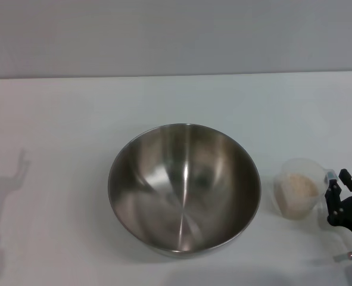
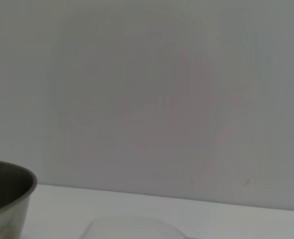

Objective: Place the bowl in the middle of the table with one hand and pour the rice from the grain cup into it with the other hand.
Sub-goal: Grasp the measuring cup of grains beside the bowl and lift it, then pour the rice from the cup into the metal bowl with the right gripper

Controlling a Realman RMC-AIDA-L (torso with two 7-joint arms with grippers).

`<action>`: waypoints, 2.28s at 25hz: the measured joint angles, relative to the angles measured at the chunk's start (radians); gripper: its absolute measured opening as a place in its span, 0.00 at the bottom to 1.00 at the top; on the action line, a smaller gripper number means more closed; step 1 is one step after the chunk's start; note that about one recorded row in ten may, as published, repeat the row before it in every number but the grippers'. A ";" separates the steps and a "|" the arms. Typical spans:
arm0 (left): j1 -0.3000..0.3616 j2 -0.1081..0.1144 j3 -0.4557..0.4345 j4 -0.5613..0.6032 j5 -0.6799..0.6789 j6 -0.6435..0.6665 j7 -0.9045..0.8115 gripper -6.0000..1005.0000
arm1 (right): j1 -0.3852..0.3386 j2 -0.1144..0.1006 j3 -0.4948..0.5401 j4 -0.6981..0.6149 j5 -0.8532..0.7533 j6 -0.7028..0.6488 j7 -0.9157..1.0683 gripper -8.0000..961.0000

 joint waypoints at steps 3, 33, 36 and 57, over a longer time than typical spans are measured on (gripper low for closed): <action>-0.001 0.000 0.003 0.001 0.000 0.000 0.000 0.86 | 0.001 0.001 0.002 0.001 -0.001 0.000 -0.001 0.28; 0.002 -0.003 0.040 0.018 -0.002 -0.017 0.001 0.86 | 0.138 -0.008 0.038 -0.073 -0.005 -0.395 -0.099 0.02; 0.002 -0.003 0.040 0.018 -0.002 -0.018 0.001 0.86 | 0.190 -0.008 0.024 -0.069 -0.050 -0.361 -0.213 0.02; -0.010 -0.003 0.041 0.019 -0.005 -0.047 -0.004 0.86 | 0.220 -0.003 0.027 0.170 -0.254 -0.196 -1.291 0.02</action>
